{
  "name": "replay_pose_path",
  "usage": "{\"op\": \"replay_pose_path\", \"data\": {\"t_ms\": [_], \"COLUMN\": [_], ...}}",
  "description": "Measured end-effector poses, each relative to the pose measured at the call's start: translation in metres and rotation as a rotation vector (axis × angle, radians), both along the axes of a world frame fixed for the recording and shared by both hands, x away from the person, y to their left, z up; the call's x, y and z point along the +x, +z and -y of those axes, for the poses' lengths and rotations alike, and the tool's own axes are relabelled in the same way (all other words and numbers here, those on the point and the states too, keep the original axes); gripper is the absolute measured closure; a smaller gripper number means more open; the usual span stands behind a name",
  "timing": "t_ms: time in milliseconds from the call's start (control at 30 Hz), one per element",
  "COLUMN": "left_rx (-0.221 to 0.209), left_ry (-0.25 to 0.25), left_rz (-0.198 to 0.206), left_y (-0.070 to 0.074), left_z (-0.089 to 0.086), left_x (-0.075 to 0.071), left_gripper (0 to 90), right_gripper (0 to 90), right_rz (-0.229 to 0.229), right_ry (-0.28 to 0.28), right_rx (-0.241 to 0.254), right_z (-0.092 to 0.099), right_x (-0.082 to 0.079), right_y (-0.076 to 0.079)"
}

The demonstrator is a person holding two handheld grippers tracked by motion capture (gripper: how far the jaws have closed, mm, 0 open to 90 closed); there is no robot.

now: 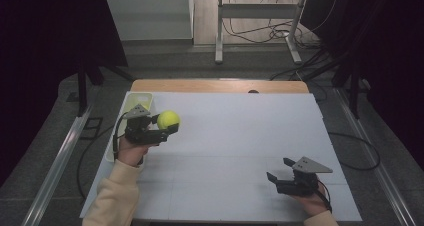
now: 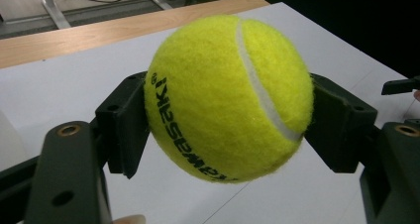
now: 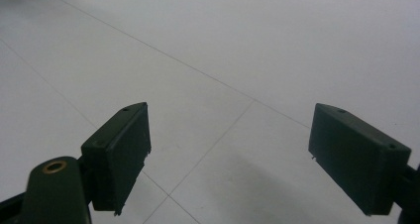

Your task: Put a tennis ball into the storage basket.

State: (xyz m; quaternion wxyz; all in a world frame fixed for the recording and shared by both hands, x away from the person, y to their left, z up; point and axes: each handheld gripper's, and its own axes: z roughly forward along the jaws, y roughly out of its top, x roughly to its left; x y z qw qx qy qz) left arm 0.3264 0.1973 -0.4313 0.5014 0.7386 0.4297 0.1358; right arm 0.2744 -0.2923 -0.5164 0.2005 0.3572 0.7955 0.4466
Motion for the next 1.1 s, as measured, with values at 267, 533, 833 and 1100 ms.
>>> {"op": "replay_pose_path", "data": {"t_ms": [267,533,833,1100], "left_rx": [-0.008,-0.018,-0.031,-0.034], "left_ry": [0.028,0.064,0.096,0.118], "left_rz": [0.006,0.009,0.012,0.016], "left_y": [0.003,0.004,0.005,0.006], "left_z": [-0.011,-0.027,-0.040,-0.048], "left_x": [-0.002,-0.003,-0.004,-0.005], "left_gripper": [26.7,26.7,26.7,26.8], "right_gripper": [17.1,17.2,17.2,17.2], "right_rz": [0.000,0.002,0.003,0.003], "right_ry": [-0.005,-0.004,-0.004,-0.006], "right_rx": [0.001,-0.002,0.001,-0.004], "right_z": [0.000,0.000,0.000,0.000], "right_x": [0.000,-0.001,0.000,-0.001], "right_y": [0.000,0.001,0.001,0.001]}}
